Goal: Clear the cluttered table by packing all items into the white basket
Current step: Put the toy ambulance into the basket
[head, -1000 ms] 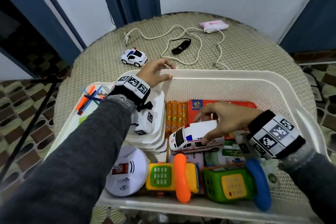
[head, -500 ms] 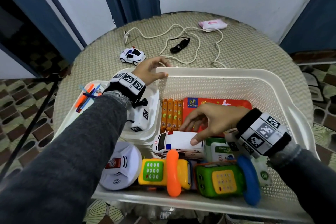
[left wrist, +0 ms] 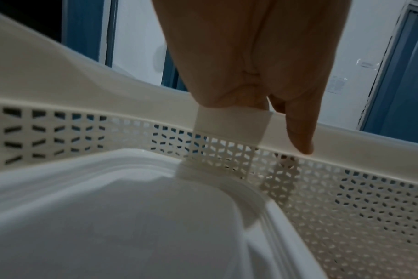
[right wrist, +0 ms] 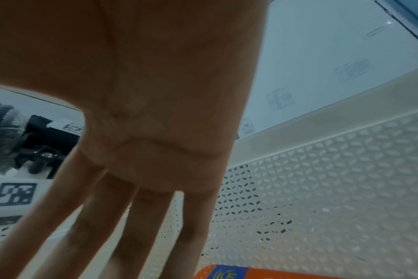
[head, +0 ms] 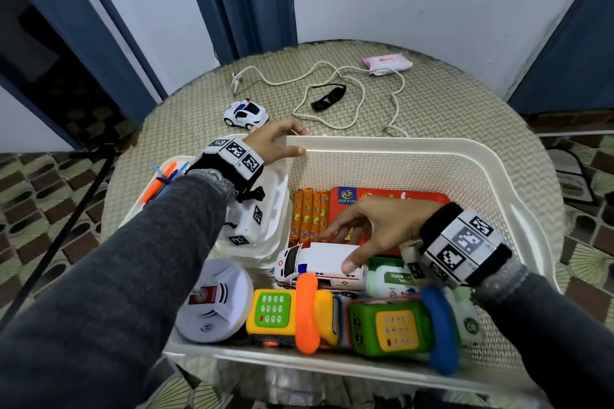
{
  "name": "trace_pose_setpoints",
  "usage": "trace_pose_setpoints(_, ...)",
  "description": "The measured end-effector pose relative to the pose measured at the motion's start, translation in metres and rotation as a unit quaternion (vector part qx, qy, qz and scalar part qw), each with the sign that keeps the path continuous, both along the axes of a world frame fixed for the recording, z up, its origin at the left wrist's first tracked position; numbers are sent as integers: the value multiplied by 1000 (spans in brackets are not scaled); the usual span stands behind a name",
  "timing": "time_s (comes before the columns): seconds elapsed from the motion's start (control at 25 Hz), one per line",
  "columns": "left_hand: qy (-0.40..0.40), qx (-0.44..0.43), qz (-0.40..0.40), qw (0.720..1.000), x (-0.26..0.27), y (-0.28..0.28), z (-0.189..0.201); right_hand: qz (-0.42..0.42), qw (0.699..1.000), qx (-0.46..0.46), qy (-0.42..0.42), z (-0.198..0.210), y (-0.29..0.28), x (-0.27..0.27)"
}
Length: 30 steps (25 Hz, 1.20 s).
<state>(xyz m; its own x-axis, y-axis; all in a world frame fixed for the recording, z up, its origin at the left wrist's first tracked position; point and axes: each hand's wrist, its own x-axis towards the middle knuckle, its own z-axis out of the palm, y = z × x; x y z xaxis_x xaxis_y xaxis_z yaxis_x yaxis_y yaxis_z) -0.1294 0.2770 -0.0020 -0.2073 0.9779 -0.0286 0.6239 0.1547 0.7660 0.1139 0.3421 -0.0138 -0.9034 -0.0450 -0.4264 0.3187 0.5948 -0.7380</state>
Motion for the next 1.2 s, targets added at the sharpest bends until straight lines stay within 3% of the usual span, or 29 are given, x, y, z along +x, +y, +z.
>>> trace_pose_setpoints(0.12,131,-58,38,989,2,-7,8,-75,995,28,61,-1,8,0)
trace_pose_setpoints(0.2,178,-71,70,979,4,-13,14,-131,982,68,121,-3,15,-2)
trace_pose_setpoints(0.4,113,-21,76,990,19,-30,32,-174,963,121,169,-2,22,0)
trace_pose_setpoints(0.56,124,-11,44,991,32,-43,40,-185,956,138,182,5,25,5)
trace_pose_setpoints(0.76,127,9,44,991,44,-65,47,-260,944,52,198,20,36,22)
trace_pose_setpoints(1.0,139,15,54,989,38,-93,65,-224,953,50,198,62,29,13)
trace_pose_setpoints(1.2,137,51,67,987,25,-130,84,-234,941,19,243,108,-5,-19)
